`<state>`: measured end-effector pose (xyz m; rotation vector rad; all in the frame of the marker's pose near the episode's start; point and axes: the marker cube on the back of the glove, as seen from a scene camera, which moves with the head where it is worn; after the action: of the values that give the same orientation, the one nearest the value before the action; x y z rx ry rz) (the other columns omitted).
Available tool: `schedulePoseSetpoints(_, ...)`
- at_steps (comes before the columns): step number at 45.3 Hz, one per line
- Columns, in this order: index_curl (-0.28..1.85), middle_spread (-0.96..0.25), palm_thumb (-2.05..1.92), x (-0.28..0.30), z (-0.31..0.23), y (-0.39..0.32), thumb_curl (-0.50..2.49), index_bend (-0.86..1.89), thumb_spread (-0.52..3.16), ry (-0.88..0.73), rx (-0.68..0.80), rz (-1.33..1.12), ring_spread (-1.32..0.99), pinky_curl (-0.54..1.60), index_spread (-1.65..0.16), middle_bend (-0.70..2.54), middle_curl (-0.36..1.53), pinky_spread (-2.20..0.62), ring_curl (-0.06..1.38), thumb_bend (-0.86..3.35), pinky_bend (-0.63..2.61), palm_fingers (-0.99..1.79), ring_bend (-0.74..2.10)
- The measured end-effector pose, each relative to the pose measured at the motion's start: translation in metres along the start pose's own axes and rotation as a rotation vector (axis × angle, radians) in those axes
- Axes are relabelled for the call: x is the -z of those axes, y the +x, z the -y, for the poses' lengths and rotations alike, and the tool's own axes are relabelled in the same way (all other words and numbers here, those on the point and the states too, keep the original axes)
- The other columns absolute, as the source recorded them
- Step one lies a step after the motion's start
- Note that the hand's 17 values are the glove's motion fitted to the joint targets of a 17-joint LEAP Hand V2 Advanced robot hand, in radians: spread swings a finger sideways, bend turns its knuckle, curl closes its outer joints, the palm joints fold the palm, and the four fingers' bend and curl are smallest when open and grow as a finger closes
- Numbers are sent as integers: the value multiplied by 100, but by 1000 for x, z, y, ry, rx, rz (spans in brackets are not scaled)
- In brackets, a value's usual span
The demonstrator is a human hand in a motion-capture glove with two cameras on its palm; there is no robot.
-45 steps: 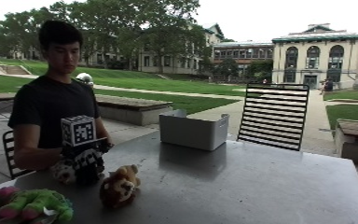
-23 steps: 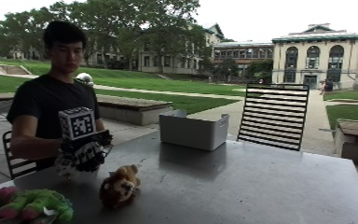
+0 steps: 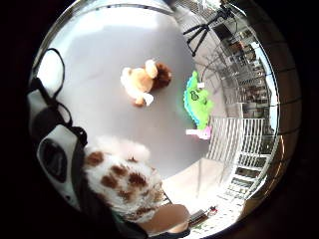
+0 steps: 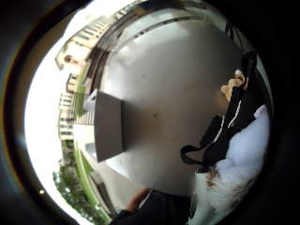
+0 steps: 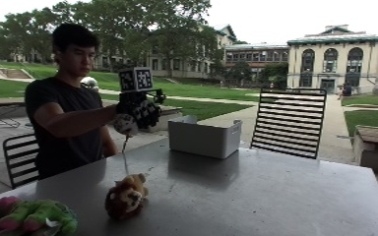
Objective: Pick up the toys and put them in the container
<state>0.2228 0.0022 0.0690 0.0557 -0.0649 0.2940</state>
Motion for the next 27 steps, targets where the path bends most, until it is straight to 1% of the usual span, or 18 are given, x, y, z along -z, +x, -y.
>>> schedulePoseSetpoints(4, 94, -32, 66, 23, 22, -35, 79, 41, 77, 45, 54, 4, -39, 40, -22, 88, 61, -47, 47, 23, 81, 111, 120)
schedulePoseSetpoints(9, 99, -34, 65, 48, 23, -99, 82, 37, 78, 50, 84, 39, -39, 39, -24, 87, 62, -47, 47, 22, 81, 111, 120)
schedulePoseSetpoints(15, 104, -35, 65, 61, 35, -159, 86, 33, 79, 66, 142, 9, -39, 39, -27, 86, 63, -47, 47, 22, 81, 111, 120)
schedulePoseSetpoints(24, 113, -36, 64, 74, 4, -284, 91, 28, 80, 64, 291, 58, -40, 38, -30, 85, 64, -47, 46, 21, 81, 112, 119)
schedulePoseSetpoints(27, 115, -36, 64, 75, 0, -310, 93, 25, 81, 66, 399, 62, -40, 38, -31, 84, 65, -47, 46, 21, 81, 112, 120)
